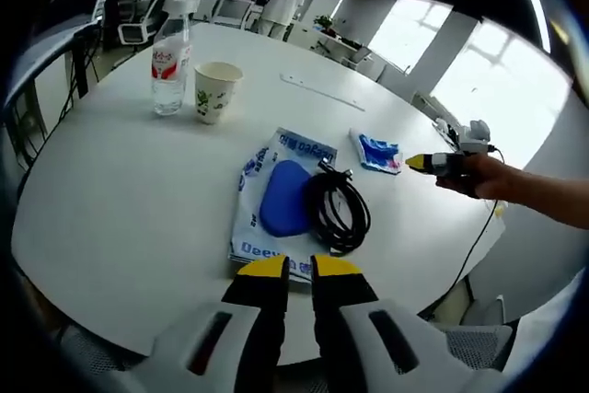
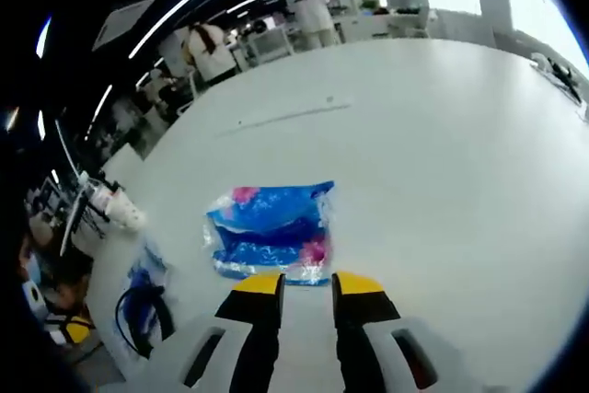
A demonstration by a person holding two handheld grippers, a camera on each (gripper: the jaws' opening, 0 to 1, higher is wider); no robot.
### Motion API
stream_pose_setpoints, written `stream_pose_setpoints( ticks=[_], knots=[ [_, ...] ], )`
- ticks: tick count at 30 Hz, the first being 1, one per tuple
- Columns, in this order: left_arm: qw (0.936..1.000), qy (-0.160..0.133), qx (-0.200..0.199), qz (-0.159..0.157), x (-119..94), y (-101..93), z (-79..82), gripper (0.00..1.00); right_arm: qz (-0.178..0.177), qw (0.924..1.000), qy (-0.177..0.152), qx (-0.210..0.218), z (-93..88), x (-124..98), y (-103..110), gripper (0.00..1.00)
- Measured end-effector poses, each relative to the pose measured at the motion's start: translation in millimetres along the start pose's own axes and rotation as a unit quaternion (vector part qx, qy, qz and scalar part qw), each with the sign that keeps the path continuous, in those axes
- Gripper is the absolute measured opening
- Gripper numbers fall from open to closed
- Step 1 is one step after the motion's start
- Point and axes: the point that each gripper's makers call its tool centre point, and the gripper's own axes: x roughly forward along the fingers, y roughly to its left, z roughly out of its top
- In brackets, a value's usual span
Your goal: Arrange the tabletop items into an orderly group along one side of the table until the central work area is clear of visible clutter.
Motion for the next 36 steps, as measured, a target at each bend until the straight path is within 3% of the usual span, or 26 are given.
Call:
stream_pose_setpoints(
  ticks=[6,12,18,22,25,29,33,36],
  knots=[
    [0.9998,0.006,0.017,-0.003,1,-3.2,-1.2,0.06,0.024,0.9997,0.007,0.006,-27.7,-11,23,0.20],
    [0.9996,0.009,0.027,-0.006,7,-3.9,0.6,0.06,0.073,0.9969,0.023,-0.019,-49.1,-14,52,0.22],
    [0.9992,0.009,0.036,-0.014,15,-7.8,9.1,0.06,0.119,0.9912,0.037,-0.043,-80.5,-18,96,0.23],
    [0.9991,0.005,0.032,-0.026,23,-14.1,17.0,0.06,0.126,0.9905,0.048,-0.028,-103.3,-18,119,0.22],
    [0.9987,0.007,0.041,-0.030,31,-17.4,21.3,0.08,0.141,0.9891,0.039,0.014,-106.8,-17,141,0.22],
    [0.9987,0.020,0.037,-0.027,50,-19.2,18.1,0.09,0.130,0.9901,0.039,0.034,-110.6,-8,154,0.19],
    [0.9983,0.022,0.044,-0.031,59,-21.0,21.2,0.10,0.126,0.9908,0.039,0.032,-109.5,-6,160,0.20],
    [0.9987,0.019,0.040,-0.024,63,-15.1,24.4,0.10,0.105,0.9927,0.032,0.050,-109.2,-7,149,0.19]
  ],
)
